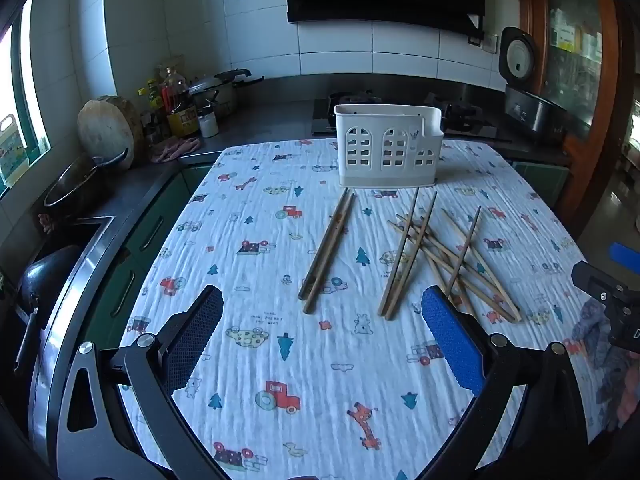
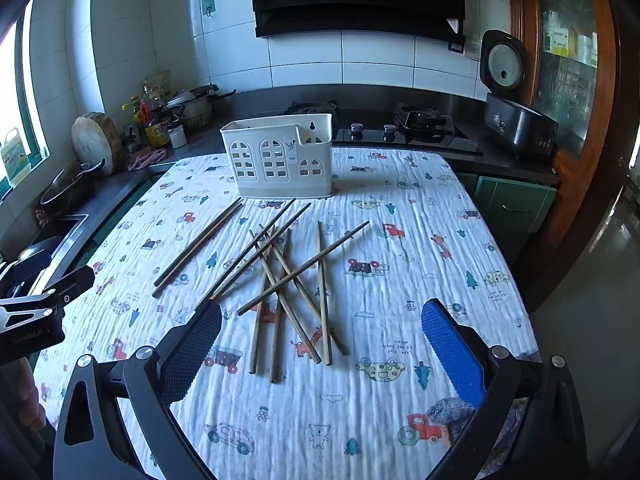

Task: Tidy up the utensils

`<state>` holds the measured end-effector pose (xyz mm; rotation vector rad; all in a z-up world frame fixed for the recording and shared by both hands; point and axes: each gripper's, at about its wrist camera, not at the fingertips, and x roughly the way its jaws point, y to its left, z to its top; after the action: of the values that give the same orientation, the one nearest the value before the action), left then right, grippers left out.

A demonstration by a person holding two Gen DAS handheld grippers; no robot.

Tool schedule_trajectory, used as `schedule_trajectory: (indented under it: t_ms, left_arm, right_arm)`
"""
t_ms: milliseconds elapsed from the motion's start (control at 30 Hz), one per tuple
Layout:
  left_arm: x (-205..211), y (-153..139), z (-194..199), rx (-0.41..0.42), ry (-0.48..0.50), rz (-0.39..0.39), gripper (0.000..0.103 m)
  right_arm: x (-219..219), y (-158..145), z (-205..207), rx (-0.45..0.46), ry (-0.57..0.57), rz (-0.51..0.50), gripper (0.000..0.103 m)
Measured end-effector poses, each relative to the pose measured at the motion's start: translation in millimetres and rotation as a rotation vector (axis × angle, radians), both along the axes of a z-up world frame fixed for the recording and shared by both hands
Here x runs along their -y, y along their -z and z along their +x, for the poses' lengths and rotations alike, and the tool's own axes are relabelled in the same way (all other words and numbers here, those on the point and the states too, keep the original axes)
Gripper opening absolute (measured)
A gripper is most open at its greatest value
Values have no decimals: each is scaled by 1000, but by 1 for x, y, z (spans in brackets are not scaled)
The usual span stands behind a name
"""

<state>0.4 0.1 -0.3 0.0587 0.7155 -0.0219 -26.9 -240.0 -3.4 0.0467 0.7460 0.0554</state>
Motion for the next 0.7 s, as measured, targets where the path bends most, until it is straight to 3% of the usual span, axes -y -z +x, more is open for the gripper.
schedule_trajectory:
  t_ms: [700]
  left_arm:
    - [-2, 8, 0, 2, 3, 1, 98]
  right_arm:
    - [0, 0, 2, -1, 2, -4, 97]
